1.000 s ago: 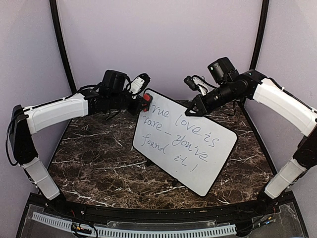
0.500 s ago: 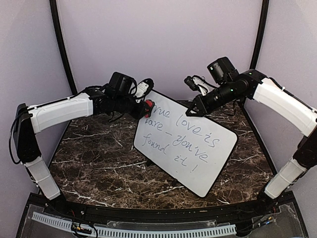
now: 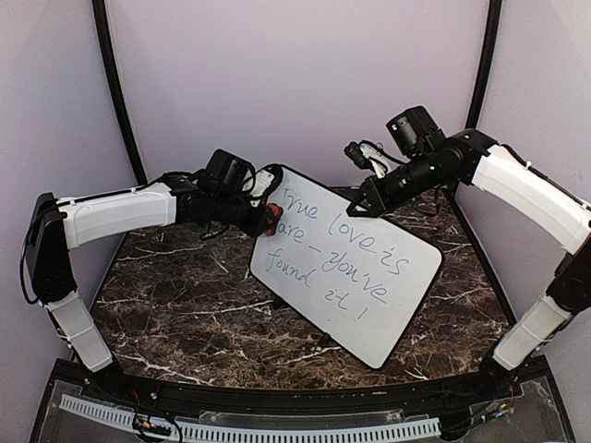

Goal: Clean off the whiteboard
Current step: Erase the whiteboard from the whiteboard stand.

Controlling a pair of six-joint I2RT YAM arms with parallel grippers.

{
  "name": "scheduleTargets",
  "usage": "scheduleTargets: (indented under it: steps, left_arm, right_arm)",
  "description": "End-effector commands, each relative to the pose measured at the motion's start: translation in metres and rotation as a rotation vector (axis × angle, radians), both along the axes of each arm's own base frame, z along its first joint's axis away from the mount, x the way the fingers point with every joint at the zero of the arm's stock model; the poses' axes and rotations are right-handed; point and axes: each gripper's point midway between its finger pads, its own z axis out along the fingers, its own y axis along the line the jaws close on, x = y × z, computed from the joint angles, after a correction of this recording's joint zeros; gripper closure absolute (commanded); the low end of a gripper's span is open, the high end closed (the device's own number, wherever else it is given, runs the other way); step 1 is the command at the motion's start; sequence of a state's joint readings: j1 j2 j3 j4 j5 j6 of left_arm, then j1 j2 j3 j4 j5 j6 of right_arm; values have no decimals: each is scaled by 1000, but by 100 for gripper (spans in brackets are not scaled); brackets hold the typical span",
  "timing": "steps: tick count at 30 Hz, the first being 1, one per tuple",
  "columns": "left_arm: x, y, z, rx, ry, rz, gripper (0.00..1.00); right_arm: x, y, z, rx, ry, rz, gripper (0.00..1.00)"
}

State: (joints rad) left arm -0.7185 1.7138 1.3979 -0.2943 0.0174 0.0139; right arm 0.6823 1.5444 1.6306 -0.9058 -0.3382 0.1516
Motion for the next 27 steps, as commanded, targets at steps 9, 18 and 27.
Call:
scheduleTargets:
  steps: [9,18,27]
  left_arm:
    - [11,-19,73,-111,-107,-39,86]
    - [13,-18,76,-92,-90,-23,86]
    - [-11,8,10,-10,46,29,87]
  right_arm:
    - [-8,12,21,38,-84,68,100]
    - [-7,13,20,35,-79,69,100]
    - [-7,15,20,38,-72,74,100]
